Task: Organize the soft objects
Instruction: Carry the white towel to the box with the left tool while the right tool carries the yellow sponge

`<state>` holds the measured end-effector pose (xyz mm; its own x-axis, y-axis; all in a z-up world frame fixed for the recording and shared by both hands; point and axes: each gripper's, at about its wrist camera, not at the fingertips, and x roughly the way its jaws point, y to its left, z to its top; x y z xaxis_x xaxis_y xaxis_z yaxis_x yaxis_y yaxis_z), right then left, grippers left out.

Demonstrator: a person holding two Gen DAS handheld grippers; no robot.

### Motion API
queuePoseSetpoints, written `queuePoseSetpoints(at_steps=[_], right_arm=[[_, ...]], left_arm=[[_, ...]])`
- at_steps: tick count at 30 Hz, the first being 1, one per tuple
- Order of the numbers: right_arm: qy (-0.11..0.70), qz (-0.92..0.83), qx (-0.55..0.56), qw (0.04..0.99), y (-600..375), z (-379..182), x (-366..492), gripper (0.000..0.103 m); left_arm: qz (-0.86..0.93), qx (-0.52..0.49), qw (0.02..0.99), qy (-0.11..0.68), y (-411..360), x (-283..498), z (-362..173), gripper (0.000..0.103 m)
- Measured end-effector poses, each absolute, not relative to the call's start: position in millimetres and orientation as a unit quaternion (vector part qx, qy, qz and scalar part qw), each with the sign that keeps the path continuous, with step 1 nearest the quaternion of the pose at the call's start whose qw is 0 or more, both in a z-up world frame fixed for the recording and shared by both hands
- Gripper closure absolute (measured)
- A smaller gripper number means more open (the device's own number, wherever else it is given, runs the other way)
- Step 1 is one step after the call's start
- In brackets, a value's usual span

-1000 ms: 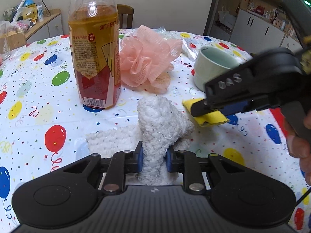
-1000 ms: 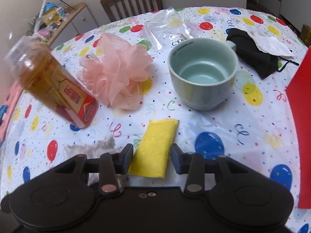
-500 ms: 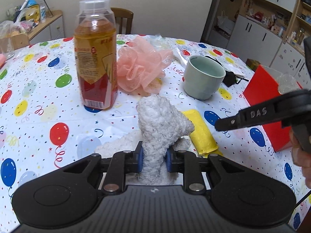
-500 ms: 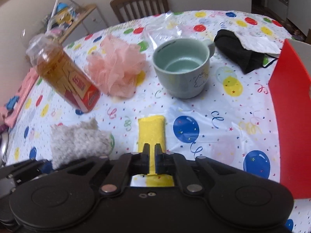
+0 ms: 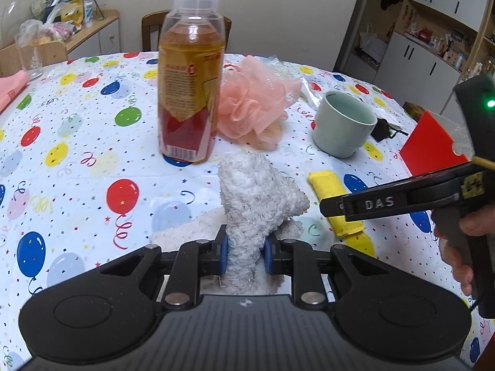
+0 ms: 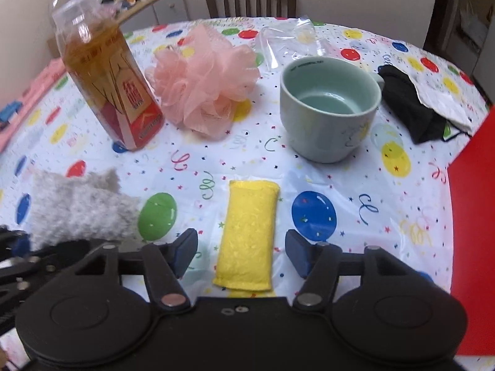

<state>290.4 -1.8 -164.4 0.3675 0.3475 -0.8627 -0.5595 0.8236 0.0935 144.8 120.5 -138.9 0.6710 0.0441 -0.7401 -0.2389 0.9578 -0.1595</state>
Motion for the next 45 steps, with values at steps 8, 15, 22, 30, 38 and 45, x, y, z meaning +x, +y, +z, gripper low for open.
queuePoseSetpoints(at_steps=[8, 15, 22, 30, 38, 45], right_arm=[[0.493, 0.263, -0.139, 0.818, 13, -176, 297, 0.05], [0.485, 0.254, -0.161, 0.821, 16, -177, 295, 0.061], [0.492, 0.254, -0.143, 0.82, 9, -171, 297, 0.065], [0.497, 0.272, -0.103, 0.817, -20, -143, 290, 0.065], [0.479, 0.288, -0.076, 0.826, -67, -103, 282, 0.065], [0.459, 0.293, -0.048, 0.837, -121, -68, 279, 0.065]], left_arm=[[0.084, -0.131, 0.904, 0.397, 130, 144, -142, 0.082], [0.082, -0.131, 0.904, 0.398, 131, 146, -143, 0.082], [0.077, -0.137, 0.903, 0.4, 129, 152, -142, 0.082], [0.065, -0.131, 0.907, 0.395, 113, 161, -130, 0.082], [0.041, -0.119, 0.915, 0.382, 78, 176, -102, 0.082], [0.01, -0.113, 0.923, 0.367, 37, 189, -72, 0.082]])
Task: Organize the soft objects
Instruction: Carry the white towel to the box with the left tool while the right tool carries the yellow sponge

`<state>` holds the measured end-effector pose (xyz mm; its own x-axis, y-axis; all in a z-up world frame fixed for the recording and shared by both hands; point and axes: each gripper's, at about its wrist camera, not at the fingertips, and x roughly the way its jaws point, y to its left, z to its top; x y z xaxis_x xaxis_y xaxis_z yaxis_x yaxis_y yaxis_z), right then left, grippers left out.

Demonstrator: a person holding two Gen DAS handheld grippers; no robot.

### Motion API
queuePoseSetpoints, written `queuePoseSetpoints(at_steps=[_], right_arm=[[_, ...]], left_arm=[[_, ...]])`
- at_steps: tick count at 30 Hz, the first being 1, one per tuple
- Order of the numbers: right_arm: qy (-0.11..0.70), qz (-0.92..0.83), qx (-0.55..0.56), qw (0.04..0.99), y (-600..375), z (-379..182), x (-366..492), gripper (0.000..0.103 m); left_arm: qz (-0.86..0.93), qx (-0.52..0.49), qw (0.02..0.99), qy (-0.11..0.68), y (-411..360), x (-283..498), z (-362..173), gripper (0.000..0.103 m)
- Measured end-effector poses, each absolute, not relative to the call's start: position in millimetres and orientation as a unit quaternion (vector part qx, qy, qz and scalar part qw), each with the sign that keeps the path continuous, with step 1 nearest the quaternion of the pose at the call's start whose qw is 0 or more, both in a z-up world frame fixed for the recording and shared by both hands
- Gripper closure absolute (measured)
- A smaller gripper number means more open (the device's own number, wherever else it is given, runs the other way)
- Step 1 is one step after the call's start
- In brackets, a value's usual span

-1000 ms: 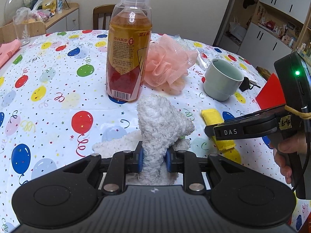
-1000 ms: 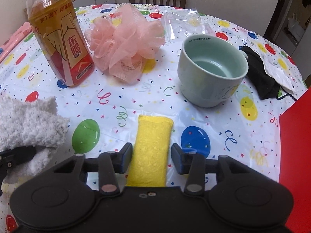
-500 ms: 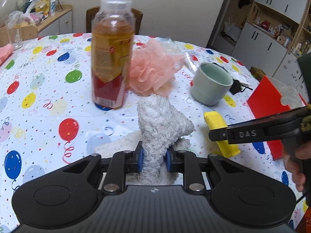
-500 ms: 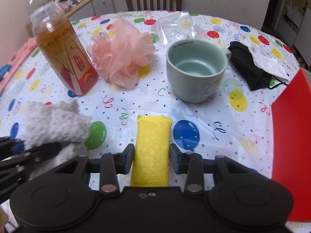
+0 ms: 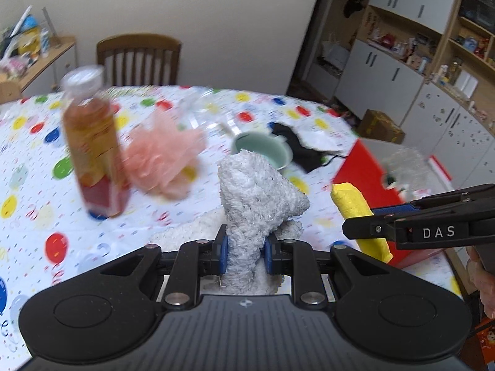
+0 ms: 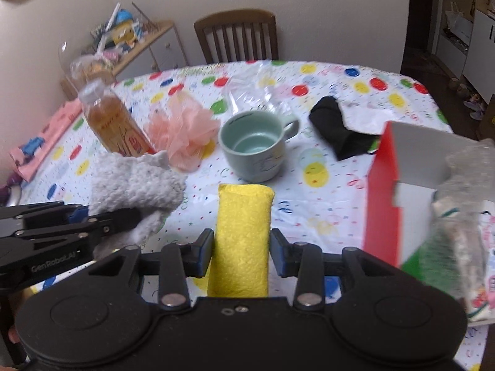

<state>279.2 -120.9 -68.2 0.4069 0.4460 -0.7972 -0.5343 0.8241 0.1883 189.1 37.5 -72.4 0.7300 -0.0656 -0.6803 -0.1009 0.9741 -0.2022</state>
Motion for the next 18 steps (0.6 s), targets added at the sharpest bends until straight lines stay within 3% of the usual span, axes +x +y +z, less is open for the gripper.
queuePoseSetpoints(at_steps=[18], right_arm=[[0.415, 0.26, -0.02, 0.872, -255, -22, 302, 0.065]], left_arm=[[-0.058, -0.084, 0.94, 0.325, -78, 244, -19, 0.082]])
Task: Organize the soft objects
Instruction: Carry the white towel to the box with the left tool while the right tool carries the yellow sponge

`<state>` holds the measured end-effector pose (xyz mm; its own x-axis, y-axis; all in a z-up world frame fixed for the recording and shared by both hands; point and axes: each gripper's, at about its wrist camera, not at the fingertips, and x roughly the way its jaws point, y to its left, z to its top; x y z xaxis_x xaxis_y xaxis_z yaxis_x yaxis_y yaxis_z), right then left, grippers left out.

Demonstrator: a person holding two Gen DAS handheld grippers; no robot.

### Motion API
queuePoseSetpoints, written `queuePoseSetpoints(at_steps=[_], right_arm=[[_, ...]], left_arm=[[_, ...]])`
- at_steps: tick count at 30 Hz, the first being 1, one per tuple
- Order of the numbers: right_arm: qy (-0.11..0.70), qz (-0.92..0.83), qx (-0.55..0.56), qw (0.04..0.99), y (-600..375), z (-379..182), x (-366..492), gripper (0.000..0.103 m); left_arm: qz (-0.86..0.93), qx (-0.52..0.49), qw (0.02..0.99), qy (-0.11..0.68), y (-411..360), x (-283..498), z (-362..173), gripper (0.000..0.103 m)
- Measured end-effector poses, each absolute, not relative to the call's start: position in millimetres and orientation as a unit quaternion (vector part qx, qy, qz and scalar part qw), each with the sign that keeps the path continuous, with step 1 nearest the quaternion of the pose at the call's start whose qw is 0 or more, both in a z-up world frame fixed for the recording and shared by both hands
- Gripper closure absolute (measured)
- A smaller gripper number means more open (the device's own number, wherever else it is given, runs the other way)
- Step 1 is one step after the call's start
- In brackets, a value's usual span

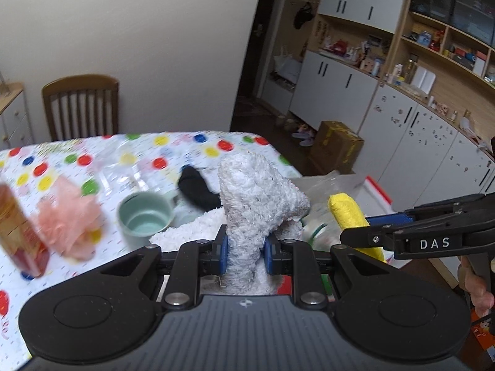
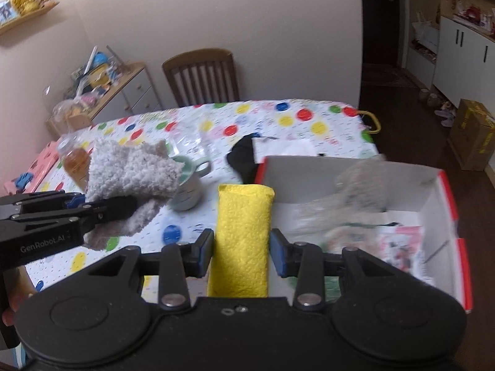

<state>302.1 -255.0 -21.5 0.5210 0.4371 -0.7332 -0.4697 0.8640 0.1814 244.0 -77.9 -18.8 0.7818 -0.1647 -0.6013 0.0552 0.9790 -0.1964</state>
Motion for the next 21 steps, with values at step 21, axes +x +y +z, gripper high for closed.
queuePoseSetpoints(at_steps=[21], right_arm=[[0.425, 0.189, -0.013, 0.885, -398, -47, 362, 0.065]], left_arm=[[-0.133, -0.073, 0.909, 0.388, -221, 335, -41, 0.082]])
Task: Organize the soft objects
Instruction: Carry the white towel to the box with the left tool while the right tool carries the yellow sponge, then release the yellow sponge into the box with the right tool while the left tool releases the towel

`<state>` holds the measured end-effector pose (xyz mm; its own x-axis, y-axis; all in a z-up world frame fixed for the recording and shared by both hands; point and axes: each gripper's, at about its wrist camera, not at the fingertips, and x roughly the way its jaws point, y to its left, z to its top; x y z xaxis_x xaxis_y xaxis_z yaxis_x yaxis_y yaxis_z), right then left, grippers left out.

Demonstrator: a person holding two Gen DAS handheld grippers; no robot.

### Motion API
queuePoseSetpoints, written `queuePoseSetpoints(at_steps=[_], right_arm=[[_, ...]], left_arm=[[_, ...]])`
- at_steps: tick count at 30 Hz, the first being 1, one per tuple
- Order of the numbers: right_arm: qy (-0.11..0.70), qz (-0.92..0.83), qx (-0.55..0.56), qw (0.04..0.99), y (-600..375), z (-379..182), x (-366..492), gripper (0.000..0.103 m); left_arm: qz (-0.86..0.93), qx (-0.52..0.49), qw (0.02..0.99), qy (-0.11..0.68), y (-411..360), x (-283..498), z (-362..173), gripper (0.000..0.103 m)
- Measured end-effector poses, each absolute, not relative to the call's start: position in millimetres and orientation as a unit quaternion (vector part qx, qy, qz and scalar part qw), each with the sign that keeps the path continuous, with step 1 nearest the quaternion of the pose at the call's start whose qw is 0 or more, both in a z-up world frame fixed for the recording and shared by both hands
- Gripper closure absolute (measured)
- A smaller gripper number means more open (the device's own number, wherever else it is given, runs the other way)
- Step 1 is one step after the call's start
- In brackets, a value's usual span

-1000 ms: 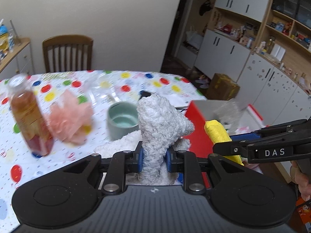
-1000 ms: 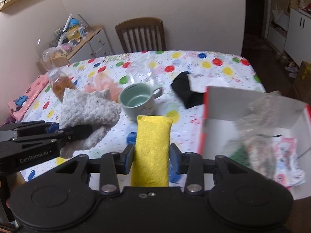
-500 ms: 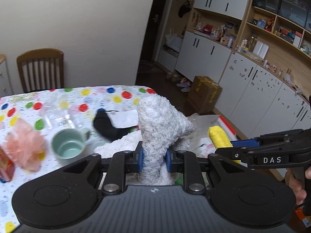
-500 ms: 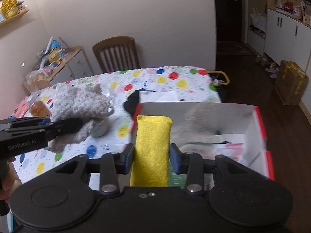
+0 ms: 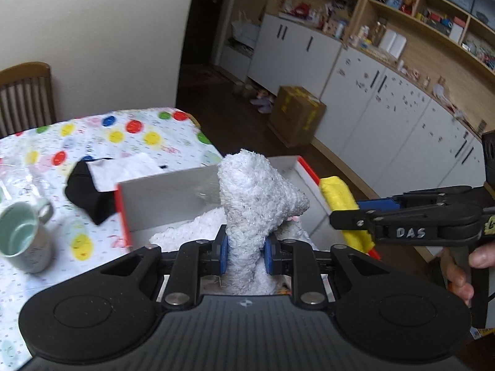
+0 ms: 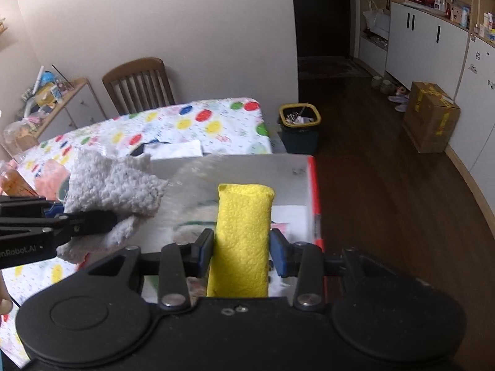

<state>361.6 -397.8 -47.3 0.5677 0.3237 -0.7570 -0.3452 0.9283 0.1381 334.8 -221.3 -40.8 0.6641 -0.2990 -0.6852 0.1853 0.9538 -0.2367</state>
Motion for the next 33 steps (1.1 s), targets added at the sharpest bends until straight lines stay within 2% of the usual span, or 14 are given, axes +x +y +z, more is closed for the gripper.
queuePoseSetpoints(at_steps=[15, 33], right_arm=[[0.467, 0.214, -0.058, 0.856, -389, -96, 378, 0.065], [0.479, 0.221, -0.091, 0.845, -378, -114, 389, 0.065]], left_arm=[[-0.107, -0.071, 0.874, 0.469, -247, 408, -100, 0.082], [-0.1, -0.054, 0.859, 0.499, -253, 416, -126, 0.082]])
